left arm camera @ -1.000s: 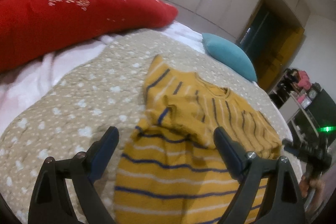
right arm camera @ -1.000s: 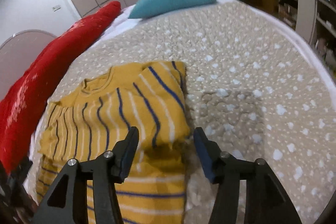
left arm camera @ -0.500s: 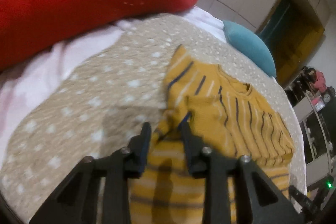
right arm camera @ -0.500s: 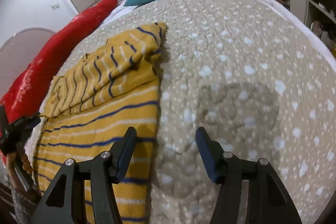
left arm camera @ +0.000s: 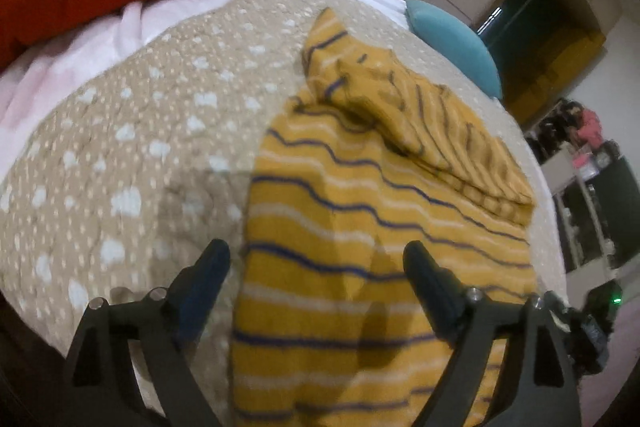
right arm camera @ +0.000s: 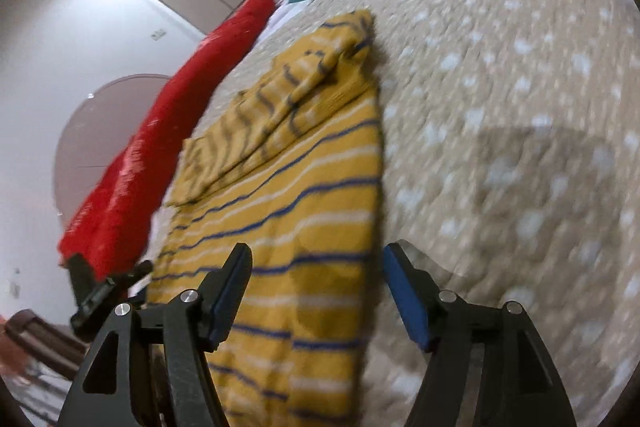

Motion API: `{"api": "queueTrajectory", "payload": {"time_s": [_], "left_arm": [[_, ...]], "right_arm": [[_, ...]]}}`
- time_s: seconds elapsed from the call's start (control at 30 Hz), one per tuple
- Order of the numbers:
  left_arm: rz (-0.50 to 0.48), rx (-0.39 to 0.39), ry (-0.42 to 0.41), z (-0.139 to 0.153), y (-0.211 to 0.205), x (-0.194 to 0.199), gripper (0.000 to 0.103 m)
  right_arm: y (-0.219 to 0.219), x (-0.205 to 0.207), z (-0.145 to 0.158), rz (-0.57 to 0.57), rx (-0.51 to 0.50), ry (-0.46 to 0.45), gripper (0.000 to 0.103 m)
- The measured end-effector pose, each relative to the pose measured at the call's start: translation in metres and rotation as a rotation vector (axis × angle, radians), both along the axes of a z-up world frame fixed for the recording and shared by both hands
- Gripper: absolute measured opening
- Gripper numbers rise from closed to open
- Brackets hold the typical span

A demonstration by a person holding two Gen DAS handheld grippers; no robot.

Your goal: Fold small clothes

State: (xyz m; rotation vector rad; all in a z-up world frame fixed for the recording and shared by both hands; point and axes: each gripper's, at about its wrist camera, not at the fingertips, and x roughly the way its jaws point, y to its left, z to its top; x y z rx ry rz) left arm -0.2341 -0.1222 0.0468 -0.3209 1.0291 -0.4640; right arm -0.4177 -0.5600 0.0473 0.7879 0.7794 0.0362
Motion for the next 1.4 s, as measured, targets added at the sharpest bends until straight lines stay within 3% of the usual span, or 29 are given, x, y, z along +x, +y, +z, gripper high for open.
{"api": "queueTrajectory", "payload": {"time_s": [0.03,0.1,0.17,0.3,0.37,0.6,0.77,0.83,0.87,0.9,0.93,0.97,1.0,1.07,1.23,1.4], "left_arm": [[-0.005,-0.034,0.010,0.001,0.004,-0.004,0.081],[-0.003,-0.076,0.033,0.000,0.013,-0.013,0.051],[0.010,-0.088,0.045,-0.004,0.021,-0.020,0.042],[0.020,-0.177,0.052,-0.015,0.042,-0.043,0.042],[0.006,-0.180,0.042,-0.017,0.044,-0.053,0.044],[-0.065,-0.162,0.014,-0.028,0.041,-0.089,0.068],[-0.091,-0.141,0.037,-0.041,0.033,-0.103,0.072],[-0.087,-0.120,0.051,-0.043,0.031,-0.104,0.058],[-0.080,-0.092,0.061,-0.044,0.030,-0.105,0.038],[-0.077,-0.067,0.069,-0.045,0.030,-0.105,0.028],[-0.080,-0.080,0.080,-0.044,0.032,-0.106,0.024],[-0.081,-0.102,0.094,-0.043,0.035,-0.106,0.016],[-0.082,-0.117,0.104,-0.041,0.038,-0.106,0.015],[-0.077,-0.127,0.102,-0.029,0.045,-0.110,0.014],[-0.066,-0.139,0.040,-0.004,0.061,-0.125,0.012],[-0.066,-0.133,0.070,-0.011,0.053,-0.120,0.011]], "right_arm": [[0.005,-0.004,-0.002,0.028,0.037,-0.007,0.073],[0.010,-0.010,-0.004,0.060,0.081,-0.021,0.073],[0.018,-0.016,-0.008,0.112,0.145,-0.037,0.072],[0.034,-0.026,-0.016,0.163,0.200,-0.044,0.072],[0.041,-0.031,-0.020,0.168,0.220,-0.046,0.072],[0.057,-0.043,-0.034,0.194,0.308,-0.030,0.071],[0.071,-0.051,-0.043,0.212,0.331,0.010,0.063],[0.079,-0.053,-0.048,0.222,0.329,0.035,0.057],[0.083,-0.054,-0.050,0.221,0.314,0.052,0.051],[0.084,-0.058,-0.052,0.221,0.300,0.064,0.048],[0.089,-0.058,-0.052,0.217,0.274,0.080,0.041],[0.091,-0.055,-0.052,0.215,0.258,0.091,0.029],[0.093,-0.053,-0.051,0.214,0.236,0.107,0.020],[0.095,-0.053,-0.046,0.215,0.212,0.119,0.012],[0.098,-0.075,-0.011,0.266,0.165,0.047,0.009],[0.092,-0.075,-0.016,0.243,0.182,0.058,0.009]]}}
